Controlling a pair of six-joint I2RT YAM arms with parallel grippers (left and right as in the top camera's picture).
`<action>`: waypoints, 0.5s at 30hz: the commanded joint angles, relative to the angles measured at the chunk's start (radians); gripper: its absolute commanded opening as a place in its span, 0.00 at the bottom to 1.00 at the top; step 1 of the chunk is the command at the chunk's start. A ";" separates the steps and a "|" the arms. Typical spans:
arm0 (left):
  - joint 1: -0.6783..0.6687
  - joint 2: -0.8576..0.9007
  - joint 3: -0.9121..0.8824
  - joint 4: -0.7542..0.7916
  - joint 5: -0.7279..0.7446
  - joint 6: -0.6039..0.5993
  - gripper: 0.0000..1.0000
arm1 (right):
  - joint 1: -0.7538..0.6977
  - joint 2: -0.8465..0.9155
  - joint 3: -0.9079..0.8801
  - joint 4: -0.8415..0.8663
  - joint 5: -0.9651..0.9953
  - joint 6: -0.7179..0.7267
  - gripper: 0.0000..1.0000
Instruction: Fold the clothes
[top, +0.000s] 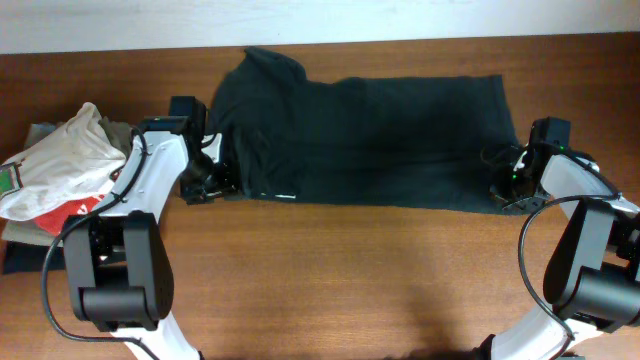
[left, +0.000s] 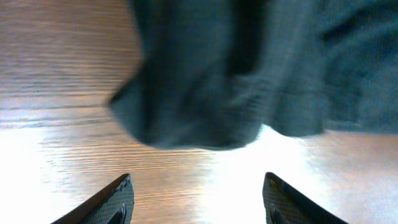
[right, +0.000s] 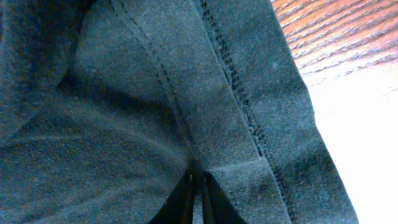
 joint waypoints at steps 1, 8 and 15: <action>-0.083 -0.037 0.004 0.008 -0.053 0.059 0.66 | 0.001 0.030 -0.018 -0.003 0.013 0.001 0.10; -0.151 -0.034 -0.060 0.116 -0.322 -0.031 0.54 | 0.001 0.030 -0.018 -0.005 0.013 0.001 0.10; -0.151 -0.034 -0.110 0.237 -0.289 -0.031 0.09 | 0.001 0.030 -0.018 -0.006 0.013 0.001 0.10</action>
